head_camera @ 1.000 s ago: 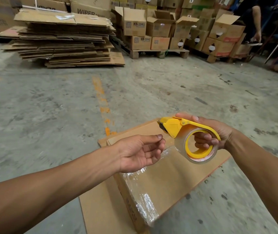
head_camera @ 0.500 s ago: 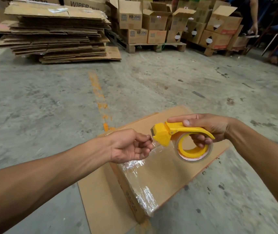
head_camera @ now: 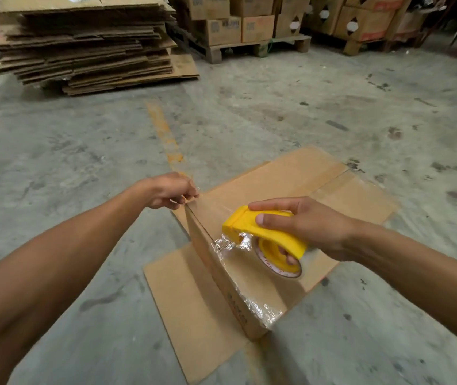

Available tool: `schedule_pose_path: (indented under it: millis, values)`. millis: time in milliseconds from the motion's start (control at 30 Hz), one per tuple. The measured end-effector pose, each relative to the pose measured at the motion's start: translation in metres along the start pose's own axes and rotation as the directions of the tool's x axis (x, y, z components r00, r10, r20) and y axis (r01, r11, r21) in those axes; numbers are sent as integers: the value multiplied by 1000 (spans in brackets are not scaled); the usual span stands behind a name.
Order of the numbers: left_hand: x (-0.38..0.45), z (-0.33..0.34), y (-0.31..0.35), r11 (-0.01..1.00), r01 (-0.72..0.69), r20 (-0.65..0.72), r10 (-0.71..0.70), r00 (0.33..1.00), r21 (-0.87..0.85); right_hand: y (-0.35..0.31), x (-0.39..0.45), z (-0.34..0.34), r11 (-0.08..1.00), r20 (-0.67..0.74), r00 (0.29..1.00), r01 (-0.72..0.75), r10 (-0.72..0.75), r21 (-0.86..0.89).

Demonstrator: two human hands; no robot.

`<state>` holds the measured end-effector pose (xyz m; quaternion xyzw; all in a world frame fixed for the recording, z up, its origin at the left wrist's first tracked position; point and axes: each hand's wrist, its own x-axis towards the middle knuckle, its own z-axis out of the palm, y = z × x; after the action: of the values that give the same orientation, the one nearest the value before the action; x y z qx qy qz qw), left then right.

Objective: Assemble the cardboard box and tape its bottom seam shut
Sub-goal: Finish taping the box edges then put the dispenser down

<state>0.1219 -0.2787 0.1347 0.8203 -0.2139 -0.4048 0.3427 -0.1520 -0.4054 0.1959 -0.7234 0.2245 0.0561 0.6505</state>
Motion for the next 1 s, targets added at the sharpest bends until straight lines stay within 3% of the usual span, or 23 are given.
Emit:
schedule_pose_path:
  millis: [100,233,333,467,667,833,1000]
  values:
    - [9,-5,-10,991,-58,-26,61,998,120,6,11,33,998,-86,995,51,-48,35]
    - [21,-5,-17,987,-80,-65,90,994,137,15,22,50,999,-184,982,45,-48,-23]
    - [29,-3,-20,985,-83,-58,92,994,151,21,25,56,999,-193,981,30,-34,-22]
    - [33,-4,-24,988,-59,-40,65,997,145,21,25,62,994,-155,988,18,-2,105]
    - [41,-4,-31,999,4,-22,-3,1000,44,23,26,67,991,-150,989,15,6,136]
    - [48,2,-43,985,105,-20,-109,994,-137,26,28,66,985,-138,990,11,14,175]
    - [52,4,-49,985,48,-110,-66,992,-164,27,30,66,991,-140,990,22,-3,135]
